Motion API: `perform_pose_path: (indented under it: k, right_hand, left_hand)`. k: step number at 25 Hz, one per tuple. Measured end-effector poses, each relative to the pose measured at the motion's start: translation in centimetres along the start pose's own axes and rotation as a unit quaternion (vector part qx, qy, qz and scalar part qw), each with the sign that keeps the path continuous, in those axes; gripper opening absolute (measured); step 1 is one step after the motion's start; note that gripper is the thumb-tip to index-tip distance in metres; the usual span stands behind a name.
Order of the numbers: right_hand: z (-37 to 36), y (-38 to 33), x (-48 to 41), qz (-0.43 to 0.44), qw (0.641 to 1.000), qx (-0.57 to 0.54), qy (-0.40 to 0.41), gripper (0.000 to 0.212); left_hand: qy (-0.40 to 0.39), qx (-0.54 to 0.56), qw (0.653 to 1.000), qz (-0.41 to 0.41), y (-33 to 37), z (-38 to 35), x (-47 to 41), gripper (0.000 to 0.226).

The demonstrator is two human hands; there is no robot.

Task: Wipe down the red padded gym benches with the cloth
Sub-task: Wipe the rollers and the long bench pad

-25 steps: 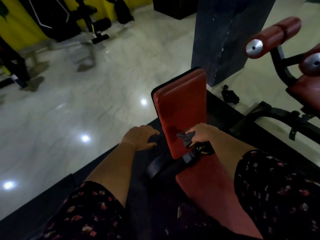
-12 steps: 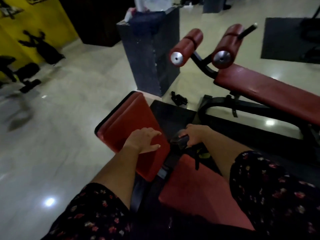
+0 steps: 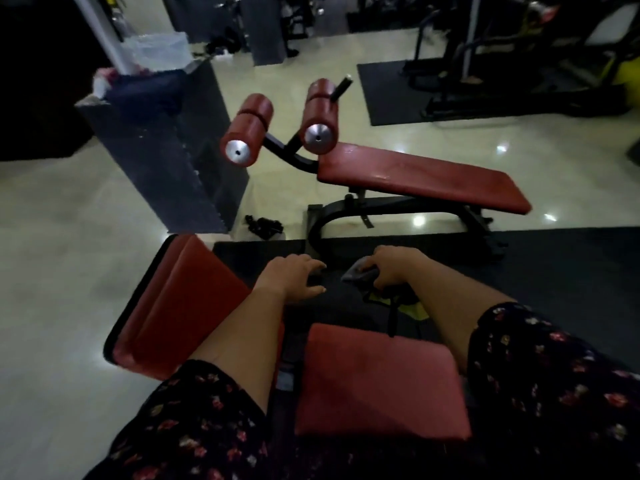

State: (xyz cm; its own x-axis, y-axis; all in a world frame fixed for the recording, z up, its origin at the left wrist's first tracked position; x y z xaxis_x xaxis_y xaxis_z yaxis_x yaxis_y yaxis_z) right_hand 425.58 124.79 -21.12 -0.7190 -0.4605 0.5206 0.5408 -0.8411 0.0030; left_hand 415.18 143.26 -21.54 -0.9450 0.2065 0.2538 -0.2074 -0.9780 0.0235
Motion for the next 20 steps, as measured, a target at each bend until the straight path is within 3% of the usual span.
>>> perform_pose_path:
  k: [5,11,16,20]
  right_hand:
    - [-2.5,1.4,4.4,-0.091,0.994,-0.056,0.002,0.046]
    - [-9.8,6.0,12.8,-0.277,0.952,-0.127,0.03,0.052]
    - [-16.9,11.2,25.2,-0.407,0.893,-0.191,0.008,0.039]
    - [-19.6,14.2,35.3,-0.517,0.841,-0.158,0.021,0.034]
  left_hand:
    - [-0.01,-0.041,0.997,-0.066,1.8,0.2,-0.7,0.062]
    - [0.013,-0.053,0.975,-0.215,11.6,-0.2,-2.8,0.062]
    - [0.031,-0.079,0.93,-0.359,23.9,0.0,-4.5,0.064]
    - [0.03,-0.085,0.879,-0.467,33.8,-0.9,-3.8,0.066]
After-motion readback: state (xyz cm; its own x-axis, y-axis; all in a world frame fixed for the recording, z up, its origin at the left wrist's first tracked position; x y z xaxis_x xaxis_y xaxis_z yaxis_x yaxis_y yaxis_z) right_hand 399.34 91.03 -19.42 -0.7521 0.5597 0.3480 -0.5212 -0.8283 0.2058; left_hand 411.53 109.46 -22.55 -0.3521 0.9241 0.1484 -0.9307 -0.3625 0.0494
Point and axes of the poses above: each hand's wrist, its own x-axis away from the middle knuckle, its own z-axis out of the back of the hand, y = z × x, the point moved 3 cm from there along -x, towards the middle knuckle, and after that the axes turned 11 degrees about -z, right-handed, at the moved point
